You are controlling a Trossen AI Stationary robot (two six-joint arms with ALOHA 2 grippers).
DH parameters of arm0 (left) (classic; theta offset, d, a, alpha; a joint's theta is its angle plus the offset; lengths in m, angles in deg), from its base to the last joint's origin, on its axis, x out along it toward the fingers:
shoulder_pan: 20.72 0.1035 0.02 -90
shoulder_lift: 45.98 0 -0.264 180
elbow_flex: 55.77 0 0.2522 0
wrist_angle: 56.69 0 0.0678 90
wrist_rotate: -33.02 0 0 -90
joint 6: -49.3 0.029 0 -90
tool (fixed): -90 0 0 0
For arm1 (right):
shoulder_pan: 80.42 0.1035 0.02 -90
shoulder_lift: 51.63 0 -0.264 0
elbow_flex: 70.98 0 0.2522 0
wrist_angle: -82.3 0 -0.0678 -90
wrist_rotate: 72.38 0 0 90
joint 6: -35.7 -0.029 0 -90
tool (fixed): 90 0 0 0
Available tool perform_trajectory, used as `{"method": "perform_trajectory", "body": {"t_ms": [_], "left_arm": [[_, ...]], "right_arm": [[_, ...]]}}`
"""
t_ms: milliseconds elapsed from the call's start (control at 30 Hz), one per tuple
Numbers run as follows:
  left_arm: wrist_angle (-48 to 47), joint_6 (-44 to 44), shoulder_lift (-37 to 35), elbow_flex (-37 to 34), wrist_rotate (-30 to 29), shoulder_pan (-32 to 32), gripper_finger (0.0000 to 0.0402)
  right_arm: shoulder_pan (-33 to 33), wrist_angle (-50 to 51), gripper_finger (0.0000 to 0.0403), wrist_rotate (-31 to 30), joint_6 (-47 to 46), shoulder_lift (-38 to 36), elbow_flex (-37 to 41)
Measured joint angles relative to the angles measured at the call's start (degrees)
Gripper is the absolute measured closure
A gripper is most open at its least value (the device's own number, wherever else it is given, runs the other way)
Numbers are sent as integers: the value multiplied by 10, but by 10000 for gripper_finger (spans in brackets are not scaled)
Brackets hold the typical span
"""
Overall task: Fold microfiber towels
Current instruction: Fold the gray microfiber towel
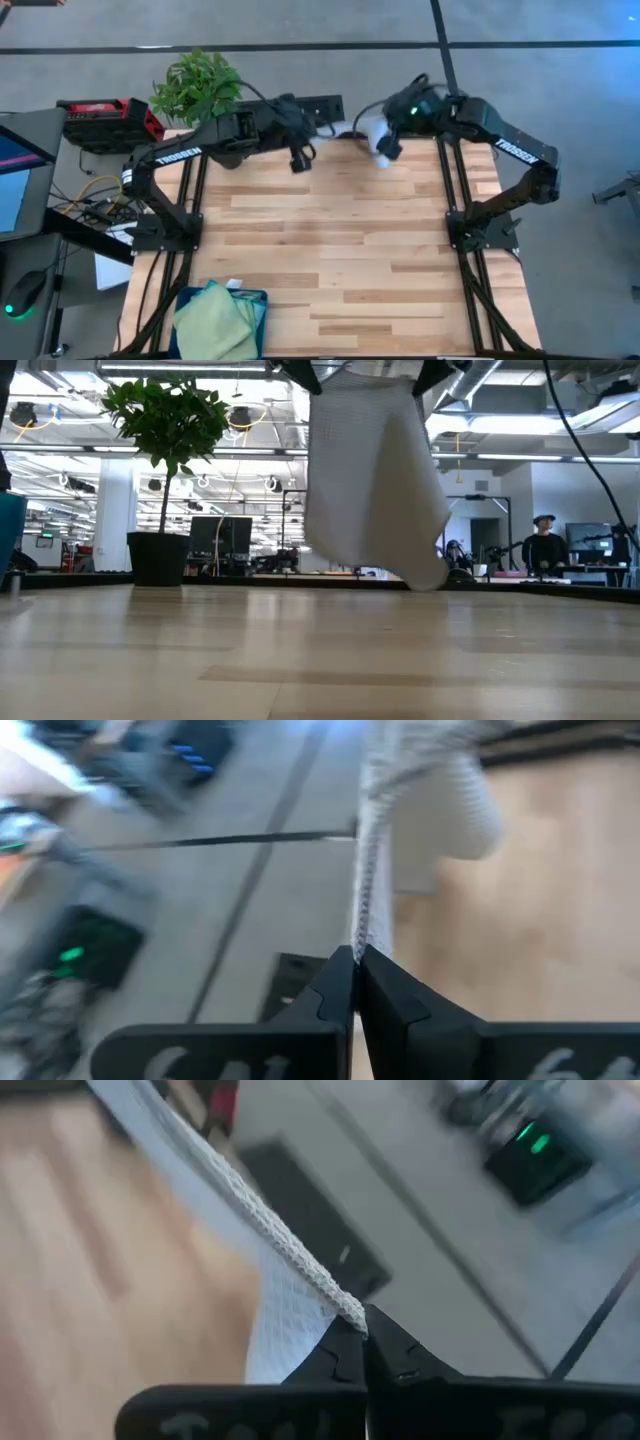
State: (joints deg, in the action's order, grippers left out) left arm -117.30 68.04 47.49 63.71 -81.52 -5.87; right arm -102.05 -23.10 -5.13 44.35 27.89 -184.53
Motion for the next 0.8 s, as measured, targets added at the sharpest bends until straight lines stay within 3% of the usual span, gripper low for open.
{"method": "perform_trajectory", "body": {"t_ms": [167, 400, 600, 800], "left_arm": [[-109, -31, 12, 0, 69, -27, 401], [-217, -101, 46, 0, 117, -69, 401], [-258, -179, 63, -3, 154, -120, 401], [-245, -251, 67, -41, 185, -184, 401]], "right_arm": [[52, 94, 399, 11, -61, 20, 17], [136, 105, 399, 49, -119, 45, 88], [203, 103, 398, 119, -196, 53, 146], [272, 71, 398, 150, -265, 50, 209]]}}
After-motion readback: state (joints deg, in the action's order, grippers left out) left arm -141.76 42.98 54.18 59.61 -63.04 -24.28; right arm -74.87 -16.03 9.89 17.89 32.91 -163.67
